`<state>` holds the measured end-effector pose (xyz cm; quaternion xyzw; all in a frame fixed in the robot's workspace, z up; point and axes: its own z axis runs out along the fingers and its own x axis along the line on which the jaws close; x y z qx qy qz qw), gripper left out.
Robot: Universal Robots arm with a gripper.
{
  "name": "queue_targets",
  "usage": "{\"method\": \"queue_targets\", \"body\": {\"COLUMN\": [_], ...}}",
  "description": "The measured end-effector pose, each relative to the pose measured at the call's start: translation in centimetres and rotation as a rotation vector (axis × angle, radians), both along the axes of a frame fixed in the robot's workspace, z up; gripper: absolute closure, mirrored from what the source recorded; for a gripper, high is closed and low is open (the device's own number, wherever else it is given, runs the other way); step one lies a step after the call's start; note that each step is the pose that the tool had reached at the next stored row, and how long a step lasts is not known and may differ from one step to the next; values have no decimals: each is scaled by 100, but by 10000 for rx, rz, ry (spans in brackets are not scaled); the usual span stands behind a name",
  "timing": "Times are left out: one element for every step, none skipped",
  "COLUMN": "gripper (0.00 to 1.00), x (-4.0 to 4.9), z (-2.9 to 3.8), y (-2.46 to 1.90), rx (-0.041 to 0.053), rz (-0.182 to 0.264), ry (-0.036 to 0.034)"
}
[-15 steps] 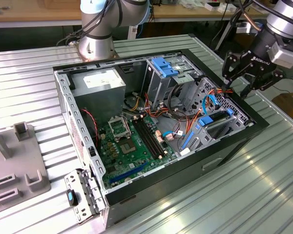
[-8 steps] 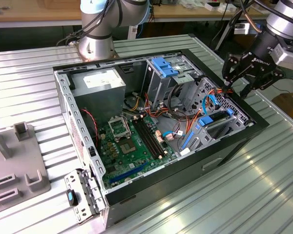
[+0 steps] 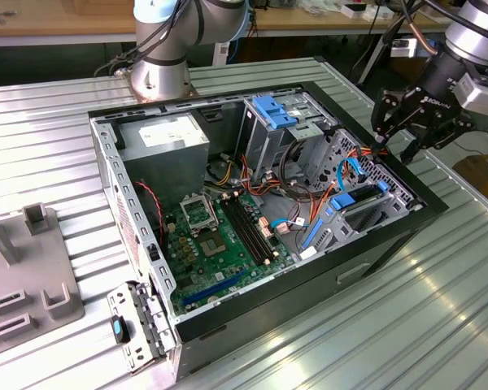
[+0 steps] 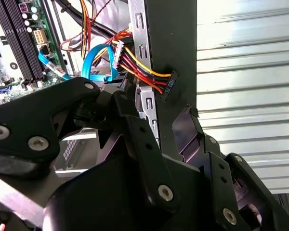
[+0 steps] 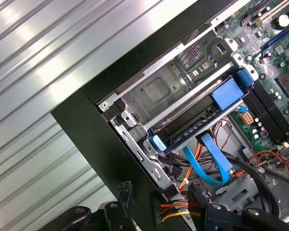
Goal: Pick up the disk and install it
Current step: 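Insert the first disk wire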
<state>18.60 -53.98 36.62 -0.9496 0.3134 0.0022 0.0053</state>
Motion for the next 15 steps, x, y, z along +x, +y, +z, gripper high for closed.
{"method": "queue_targets", "body": {"gripper": [42, 42, 42, 42, 42, 42, 42, 42, 42, 42, 42, 42, 42, 42, 42], "x": [1, 2, 2, 2, 2, 2, 2, 2, 2, 2, 2, 2, 2, 2, 2], "z": [-7, -15, -15, -15, -15, -15, -15, -15, -15, -15, -15, -15, -15, -15, -15], "y": [-1, 0, 0, 0, 0, 0, 0, 0, 0, 0, 0, 0, 0, 0, 0], "rx": [-1, -3, -3, -2, -2, -2, -2, -2, -2, -2, -2, -1, -1, -1, -2], "rz": [15, 54, 55, 56, 57, 57, 58, 59, 60, 60, 61, 61, 63, 63, 64], "ry": [0, 0, 0, 0, 0, 0, 0, 0, 0, 0, 0, 0, 0, -1, 0]}}
